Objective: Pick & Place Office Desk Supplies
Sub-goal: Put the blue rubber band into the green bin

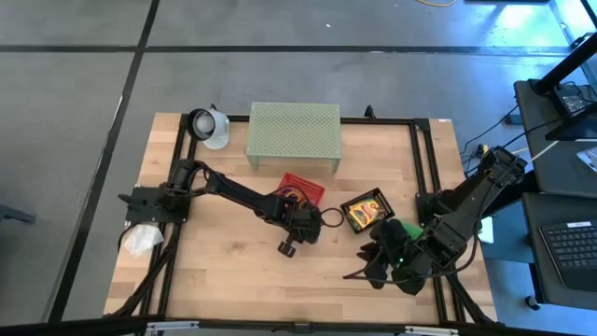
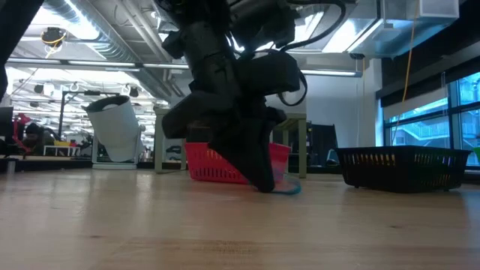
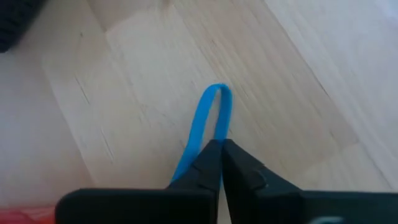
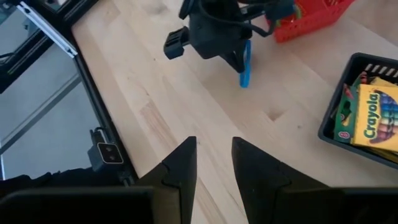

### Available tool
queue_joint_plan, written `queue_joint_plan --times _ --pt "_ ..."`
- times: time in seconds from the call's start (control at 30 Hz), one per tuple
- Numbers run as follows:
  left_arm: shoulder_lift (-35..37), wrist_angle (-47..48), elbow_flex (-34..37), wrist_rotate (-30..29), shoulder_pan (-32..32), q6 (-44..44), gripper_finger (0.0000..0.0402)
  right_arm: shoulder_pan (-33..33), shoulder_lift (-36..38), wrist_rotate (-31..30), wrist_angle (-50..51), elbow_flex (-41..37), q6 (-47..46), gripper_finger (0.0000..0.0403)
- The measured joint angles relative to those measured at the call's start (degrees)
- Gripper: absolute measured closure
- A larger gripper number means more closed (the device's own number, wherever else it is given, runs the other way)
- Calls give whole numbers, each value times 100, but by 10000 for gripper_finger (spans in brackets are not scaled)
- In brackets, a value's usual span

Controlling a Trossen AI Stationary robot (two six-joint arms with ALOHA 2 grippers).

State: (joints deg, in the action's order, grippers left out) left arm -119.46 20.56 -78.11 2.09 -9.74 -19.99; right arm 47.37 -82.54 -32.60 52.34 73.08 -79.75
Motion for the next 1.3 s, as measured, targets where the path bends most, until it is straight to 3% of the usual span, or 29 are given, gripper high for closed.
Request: queue_joint_plan --times 0.23,0.53,0.77,0.87,1.07,1.3 --pt "35 136 3 40 -86 669 400 0 0 0 -142 0 100 300" --pt "388 248 39 765 -403 1406 401 -2 -39 -279 -377 -2 521 300" --pt "744 204 26 408 -575 1414 400 -28 -168 -251 -775 -2 811 300" --pt "718 260 24 154 -600 1013 396 -28 -195 -233 -916 -2 846 300" --pt "539 238 22 -373 -627 550 345 -28 -197 -86 -1021 -2 842 300" --pt "433 200 20 -249 -429 434 255 -28 -197 -81 -1056 -2 842 300"
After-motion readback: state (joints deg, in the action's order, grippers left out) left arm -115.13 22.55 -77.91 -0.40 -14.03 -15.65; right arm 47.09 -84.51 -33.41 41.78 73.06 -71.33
